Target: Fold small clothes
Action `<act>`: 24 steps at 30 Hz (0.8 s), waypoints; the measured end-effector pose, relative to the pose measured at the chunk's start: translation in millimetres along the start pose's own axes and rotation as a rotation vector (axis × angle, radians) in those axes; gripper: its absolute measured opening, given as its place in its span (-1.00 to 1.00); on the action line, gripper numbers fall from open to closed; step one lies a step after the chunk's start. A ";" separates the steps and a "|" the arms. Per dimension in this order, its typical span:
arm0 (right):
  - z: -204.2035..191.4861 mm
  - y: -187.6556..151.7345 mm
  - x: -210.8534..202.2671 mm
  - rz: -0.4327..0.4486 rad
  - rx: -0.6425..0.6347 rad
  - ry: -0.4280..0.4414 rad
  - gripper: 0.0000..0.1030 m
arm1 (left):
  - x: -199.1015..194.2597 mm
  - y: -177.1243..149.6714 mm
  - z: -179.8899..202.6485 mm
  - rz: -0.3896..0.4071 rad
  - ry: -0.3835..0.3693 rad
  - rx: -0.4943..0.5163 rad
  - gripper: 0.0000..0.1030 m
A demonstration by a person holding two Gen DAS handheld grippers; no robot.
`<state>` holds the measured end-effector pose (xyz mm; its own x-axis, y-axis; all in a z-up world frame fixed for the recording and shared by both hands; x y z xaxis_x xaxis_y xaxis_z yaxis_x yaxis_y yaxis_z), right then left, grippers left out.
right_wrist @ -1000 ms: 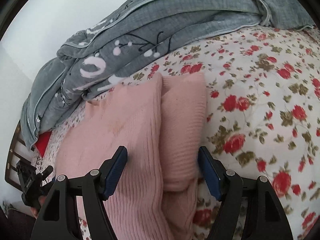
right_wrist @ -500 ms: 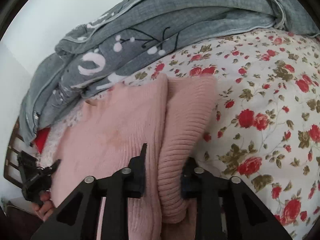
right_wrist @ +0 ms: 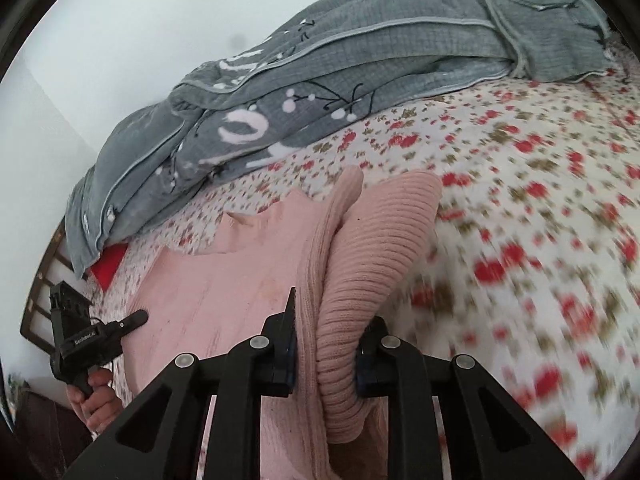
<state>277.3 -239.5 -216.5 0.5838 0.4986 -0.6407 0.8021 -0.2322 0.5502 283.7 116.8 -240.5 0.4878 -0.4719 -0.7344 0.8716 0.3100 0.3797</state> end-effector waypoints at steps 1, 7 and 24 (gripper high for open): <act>0.0 -7.5 -5.7 -0.001 -0.002 -0.008 -0.61 | -5.4 -10.2 -0.7 -0.006 -0.004 0.007 -0.56; 22.8 -53.0 -17.8 0.010 0.051 -0.070 -0.58 | -16.1 -42.8 -7.7 -0.049 -0.006 -0.003 -0.52; 23.9 -46.5 -47.7 0.199 -0.294 -0.327 0.13 | 12.1 -41.3 -25.0 0.037 0.169 0.002 0.12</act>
Point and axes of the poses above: each gripper's, at about its wrist camera, not at the fingertips, and x roughly the way its jaws point, z to its right, y to its top, the point moved 8 cm from there along x, roughly the way its jaws point, and after that the axes turned 7 degrees about y, right-handed, at the moved point
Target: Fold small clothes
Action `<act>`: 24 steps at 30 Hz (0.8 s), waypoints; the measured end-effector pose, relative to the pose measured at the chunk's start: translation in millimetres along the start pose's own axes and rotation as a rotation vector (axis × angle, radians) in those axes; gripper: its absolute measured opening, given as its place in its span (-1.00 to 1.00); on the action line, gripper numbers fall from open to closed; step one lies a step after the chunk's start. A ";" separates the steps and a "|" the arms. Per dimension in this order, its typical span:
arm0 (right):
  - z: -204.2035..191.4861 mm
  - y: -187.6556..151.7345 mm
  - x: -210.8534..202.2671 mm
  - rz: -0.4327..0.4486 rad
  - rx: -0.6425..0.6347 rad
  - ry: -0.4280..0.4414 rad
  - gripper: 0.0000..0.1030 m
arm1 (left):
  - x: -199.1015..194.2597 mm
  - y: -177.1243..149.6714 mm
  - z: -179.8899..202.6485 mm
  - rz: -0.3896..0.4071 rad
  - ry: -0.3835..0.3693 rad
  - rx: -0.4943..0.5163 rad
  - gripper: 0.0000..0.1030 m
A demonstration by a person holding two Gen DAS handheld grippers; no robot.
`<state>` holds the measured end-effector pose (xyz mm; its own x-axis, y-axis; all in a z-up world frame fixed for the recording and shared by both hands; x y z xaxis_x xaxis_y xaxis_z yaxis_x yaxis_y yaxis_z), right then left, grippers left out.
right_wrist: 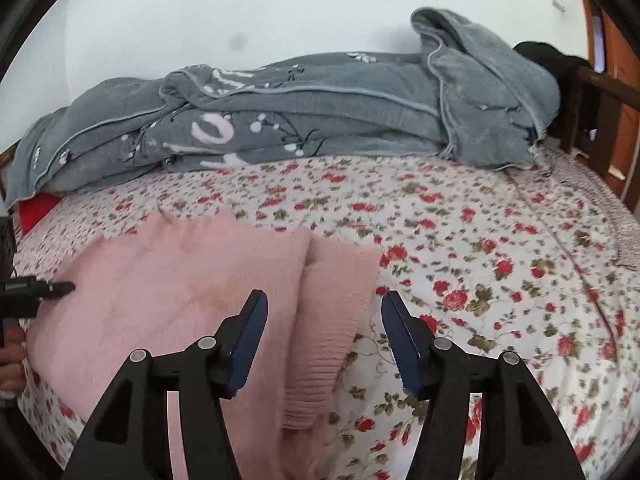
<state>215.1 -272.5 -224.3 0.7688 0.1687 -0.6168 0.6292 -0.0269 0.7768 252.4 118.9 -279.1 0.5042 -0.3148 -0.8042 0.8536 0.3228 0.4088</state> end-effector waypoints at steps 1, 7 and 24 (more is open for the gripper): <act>4.4 -3.1 6.8 -0.002 0.013 0.019 0.13 | 1.2 2.0 -0.4 0.007 0.010 -0.014 0.12; 18.3 -14.4 37.7 -0.030 0.126 0.164 0.17 | 7.6 -3.0 12.5 0.118 0.137 0.077 0.31; 15.7 -21.8 38.0 0.001 0.108 0.178 0.22 | 1.0 -8.0 16.9 0.237 0.157 0.090 0.40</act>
Point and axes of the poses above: each gripper's, at about its wrist camera, not at the fingertips, and x roughly the way its jaws point, z to its right, y to its top, the point moved 8 cm from there along x, roughly the way its jaws point, and after that the axes turned 7 degrees about y, right-handed, at the moved point
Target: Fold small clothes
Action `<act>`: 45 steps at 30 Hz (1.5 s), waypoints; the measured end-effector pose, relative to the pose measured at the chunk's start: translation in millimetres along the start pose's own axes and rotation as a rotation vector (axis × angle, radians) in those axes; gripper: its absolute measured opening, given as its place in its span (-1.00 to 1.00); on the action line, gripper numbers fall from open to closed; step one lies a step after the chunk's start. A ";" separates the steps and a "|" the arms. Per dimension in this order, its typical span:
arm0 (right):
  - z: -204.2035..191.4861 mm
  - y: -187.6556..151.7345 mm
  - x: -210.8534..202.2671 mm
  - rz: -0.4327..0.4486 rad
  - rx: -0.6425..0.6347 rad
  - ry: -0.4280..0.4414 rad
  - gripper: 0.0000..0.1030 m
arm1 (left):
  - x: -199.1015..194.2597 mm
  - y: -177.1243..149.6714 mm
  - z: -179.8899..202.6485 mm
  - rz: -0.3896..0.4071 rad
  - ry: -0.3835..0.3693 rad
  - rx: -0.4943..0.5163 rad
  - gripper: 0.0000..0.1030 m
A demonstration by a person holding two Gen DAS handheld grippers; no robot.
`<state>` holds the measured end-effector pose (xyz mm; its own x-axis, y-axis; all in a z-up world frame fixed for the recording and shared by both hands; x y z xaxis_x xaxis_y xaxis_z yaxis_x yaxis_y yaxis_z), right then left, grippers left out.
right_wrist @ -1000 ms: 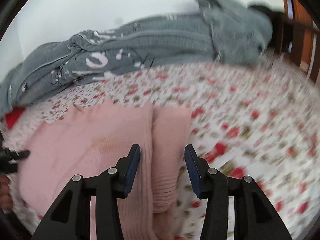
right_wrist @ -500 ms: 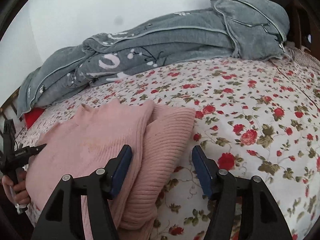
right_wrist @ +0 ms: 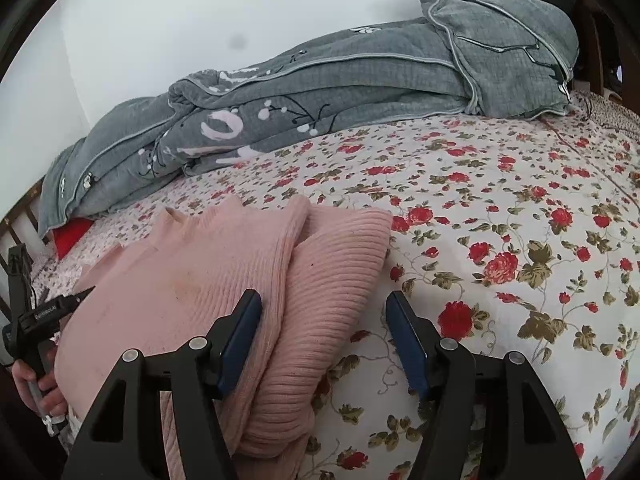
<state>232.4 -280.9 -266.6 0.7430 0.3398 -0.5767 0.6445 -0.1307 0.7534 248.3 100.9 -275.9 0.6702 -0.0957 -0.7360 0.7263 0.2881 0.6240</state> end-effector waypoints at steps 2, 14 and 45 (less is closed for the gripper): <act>-0.9 0.0 -0.5 0.000 -0.011 -0.018 0.22 | -1.3 -0.8 1.2 0.005 0.007 -0.001 0.40; -87.3 7.7 -64.4 0.152 -0.152 -0.095 0.22 | -4.3 -1.6 1.2 0.007 -0.020 -0.009 0.40; -180.2 -75.4 3.7 0.012 -0.308 -0.277 0.25 | -39.1 -16.5 -15.8 -0.100 -0.165 -0.073 0.46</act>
Point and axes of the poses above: each gripper's, at about its wrist camera, not at the fingertips, and x roughly the way its jaws point, z to its right, y to its top, the point moved 8 cm from there along x, roughly the way its jaws point, and after that the axes turned 7 degrees about y, right-handed, at the moved point
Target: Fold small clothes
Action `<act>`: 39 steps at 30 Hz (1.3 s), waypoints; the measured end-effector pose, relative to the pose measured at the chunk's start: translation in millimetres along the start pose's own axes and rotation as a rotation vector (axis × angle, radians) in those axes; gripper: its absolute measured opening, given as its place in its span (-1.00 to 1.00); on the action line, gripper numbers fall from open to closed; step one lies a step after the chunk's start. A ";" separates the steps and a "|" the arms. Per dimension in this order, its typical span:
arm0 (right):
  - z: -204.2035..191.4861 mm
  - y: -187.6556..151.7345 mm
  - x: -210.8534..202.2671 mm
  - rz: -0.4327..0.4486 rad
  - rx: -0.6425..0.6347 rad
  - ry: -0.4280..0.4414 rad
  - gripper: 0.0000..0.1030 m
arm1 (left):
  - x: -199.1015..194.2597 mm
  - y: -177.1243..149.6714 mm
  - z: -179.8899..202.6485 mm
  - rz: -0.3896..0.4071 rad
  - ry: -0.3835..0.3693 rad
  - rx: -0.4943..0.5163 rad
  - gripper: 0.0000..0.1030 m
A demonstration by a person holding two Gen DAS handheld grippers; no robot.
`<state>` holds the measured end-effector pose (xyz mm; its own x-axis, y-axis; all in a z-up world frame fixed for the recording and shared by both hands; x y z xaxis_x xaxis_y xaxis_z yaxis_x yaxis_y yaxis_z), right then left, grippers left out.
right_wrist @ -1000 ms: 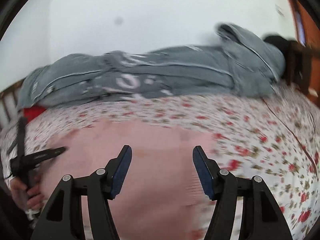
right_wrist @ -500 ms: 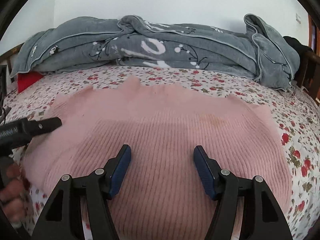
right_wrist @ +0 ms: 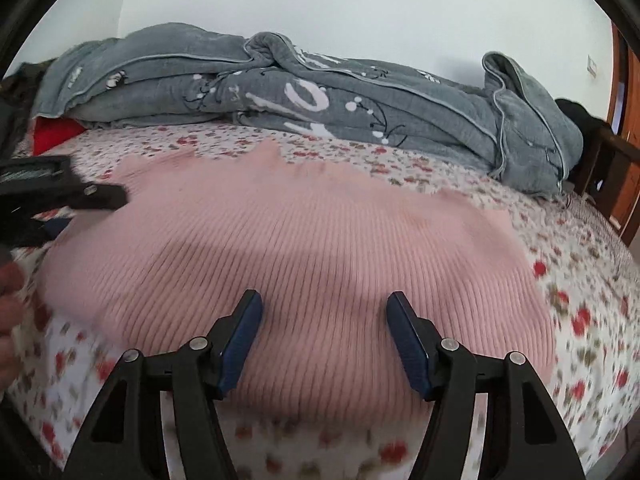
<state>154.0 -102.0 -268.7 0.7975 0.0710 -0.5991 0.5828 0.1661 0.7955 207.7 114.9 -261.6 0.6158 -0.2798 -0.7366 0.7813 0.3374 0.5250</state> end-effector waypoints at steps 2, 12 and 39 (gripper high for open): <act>0.8 10.7 13.3 -0.026 0.015 0.006 0.29 | 2.0 1.3 -1.6 -0.020 -0.027 -0.021 0.46; -0.6 -11.2 -5.0 -0.039 0.006 0.011 0.28 | 14.5 2.0 6.0 -0.092 -0.027 0.057 0.17; 144.0 -13.9 -85.6 0.015 0.244 0.071 0.35 | -19.4 42.9 183.6 -0.197 -0.018 0.098 -0.55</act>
<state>100.2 -252.1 -215.3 0.7988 0.1415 -0.5847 0.5978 -0.0772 0.7979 247.9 -30.2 -146.5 0.4512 -0.3479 -0.8218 0.8924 0.1859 0.4112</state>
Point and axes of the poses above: each gripper's, at about its wrist camera, not at the fingertips, and x roughly the way its jaws point, z to its right, y to its top, the point moved 8 cm from there along x, roughly the way its jaws point, and after that the axes turned 7 degrees about y, right-handed, at the moved point
